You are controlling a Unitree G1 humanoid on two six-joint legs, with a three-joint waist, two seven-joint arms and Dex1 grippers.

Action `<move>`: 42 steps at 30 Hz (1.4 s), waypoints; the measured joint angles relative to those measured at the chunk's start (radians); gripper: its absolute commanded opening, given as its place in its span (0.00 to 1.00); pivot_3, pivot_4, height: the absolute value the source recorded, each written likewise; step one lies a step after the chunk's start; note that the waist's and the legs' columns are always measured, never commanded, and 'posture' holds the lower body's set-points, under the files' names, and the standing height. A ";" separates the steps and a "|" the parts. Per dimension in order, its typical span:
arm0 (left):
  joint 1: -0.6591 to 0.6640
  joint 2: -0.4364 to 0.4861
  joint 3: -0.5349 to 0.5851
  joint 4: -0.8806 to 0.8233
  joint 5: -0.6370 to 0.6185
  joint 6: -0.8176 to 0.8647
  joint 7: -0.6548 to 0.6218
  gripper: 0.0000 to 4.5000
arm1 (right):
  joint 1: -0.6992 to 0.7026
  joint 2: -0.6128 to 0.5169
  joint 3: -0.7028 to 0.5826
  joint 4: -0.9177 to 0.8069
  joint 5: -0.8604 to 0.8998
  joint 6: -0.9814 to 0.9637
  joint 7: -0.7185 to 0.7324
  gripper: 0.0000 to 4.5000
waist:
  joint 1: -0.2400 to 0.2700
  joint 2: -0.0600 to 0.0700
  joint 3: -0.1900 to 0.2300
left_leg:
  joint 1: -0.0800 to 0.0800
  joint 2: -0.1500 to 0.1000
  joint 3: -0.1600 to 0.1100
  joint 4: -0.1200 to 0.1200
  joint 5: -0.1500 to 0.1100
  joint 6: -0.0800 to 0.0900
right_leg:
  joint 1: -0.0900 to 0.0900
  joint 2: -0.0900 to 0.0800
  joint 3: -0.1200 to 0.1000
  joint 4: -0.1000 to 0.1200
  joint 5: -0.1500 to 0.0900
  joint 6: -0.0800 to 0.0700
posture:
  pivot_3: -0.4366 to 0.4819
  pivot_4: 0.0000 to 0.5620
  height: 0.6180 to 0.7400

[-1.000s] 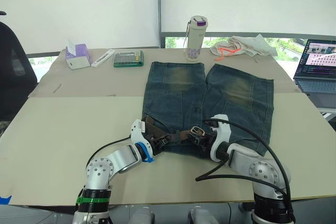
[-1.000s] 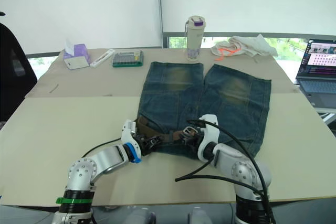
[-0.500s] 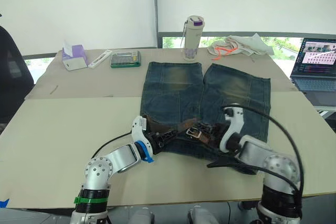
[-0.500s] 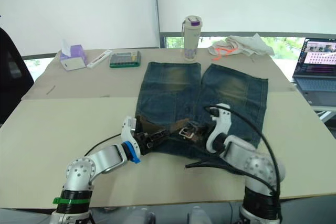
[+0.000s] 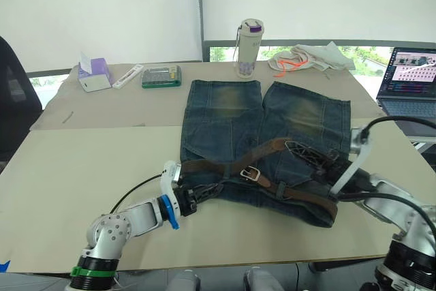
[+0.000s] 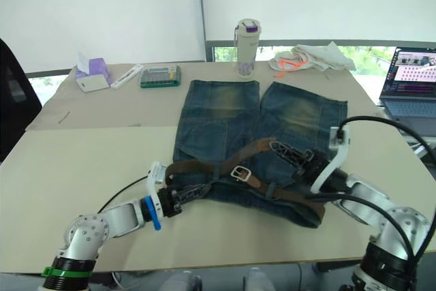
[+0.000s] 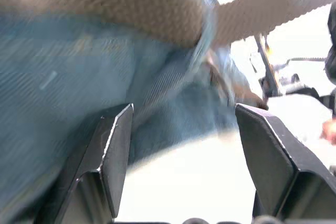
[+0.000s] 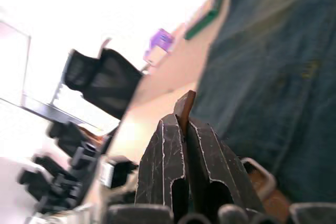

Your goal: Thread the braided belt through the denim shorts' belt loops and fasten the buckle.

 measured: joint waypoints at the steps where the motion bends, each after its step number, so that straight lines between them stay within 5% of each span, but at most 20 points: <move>1: 0.008 0.019 0.001 0.000 0.001 0.000 -0.059 0.73 | 0.008 -0.010 0.009 0.005 0.073 -0.042 -0.031 0.00 | 0.000 0.000 0.002 | 0.000 0.000 0.000 0.000 0.000 0.000 | 0.000 0.000 0.000 0.000 -0.001 0.001 | 0.48 0.27 1.00; 7: 0.004 0.055 0.045 0.000 -0.004 -0.012 -0.261 0.73 | 0.020 0.032 0.105 -0.015 0.274 -0.239 -0.159 0.00 | 0.000 -0.001 0.005 | -0.001 0.005 -0.002 -0.001 0.000 0.001 | 0.000 0.000 0.001 -0.001 -0.001 0.002 | 0.48 0.27 1.00; 12: -0.037 0.009 0.100 -0.030 -0.112 0.003 -0.295 0.73 | 0.046 0.063 0.235 -0.065 0.285 -0.308 -0.232 0.00 | 0.004 0.000 0.005 | -0.002 0.006 -0.002 0.000 0.000 0.001 | -0.002 0.000 0.001 -0.001 0.000 0.004 | 0.48 0.27 1.00; 17: -0.129 -0.121 0.108 -0.059 -0.230 0.017 -0.158 0.73 | 0.044 0.040 0.338 -0.095 0.284 -0.355 -0.266 0.00 | 0.005 0.000 0.005 | -0.001 0.006 -0.002 0.000 0.000 0.001 | 0.000 0.000 0.001 -0.001 0.000 0.005 | 0.48 0.27 1.00; 27: -0.175 -0.437 0.079 0.022 -0.480 -0.037 0.330 0.73 | 0.018 0.068 0.399 -0.105 0.274 -0.500 -0.298 0.00 | 0.003 -0.001 0.006 | -0.001 0.004 -0.002 0.000 0.001 0.001 | 0.000 0.001 0.001 0.000 0.000 0.005 | 0.48 0.27 1.00; 37: -0.209 -0.511 0.113 0.041 -0.613 -0.139 0.509 0.73 | 0.063 0.087 0.447 -0.133 0.245 -0.538 -0.298 0.00 | 0.005 -0.001 0.006 | -0.001 0.000 -0.003 0.002 0.001 0.001 | 0.000 0.001 0.001 0.000 0.001 0.005 | 0.48 0.27 1.00; 42: -0.208 -0.511 0.103 0.044 -0.624 -0.154 0.557 0.34 | 0.067 0.073 0.450 -0.146 0.241 -0.538 -0.290 0.00 | 0.005 -0.001 0.006 | -0.001 0.000 -0.003 0.002 0.001 0.001 | 0.001 0.001 0.001 0.000 0.001 0.005 | 0.48 0.27 1.00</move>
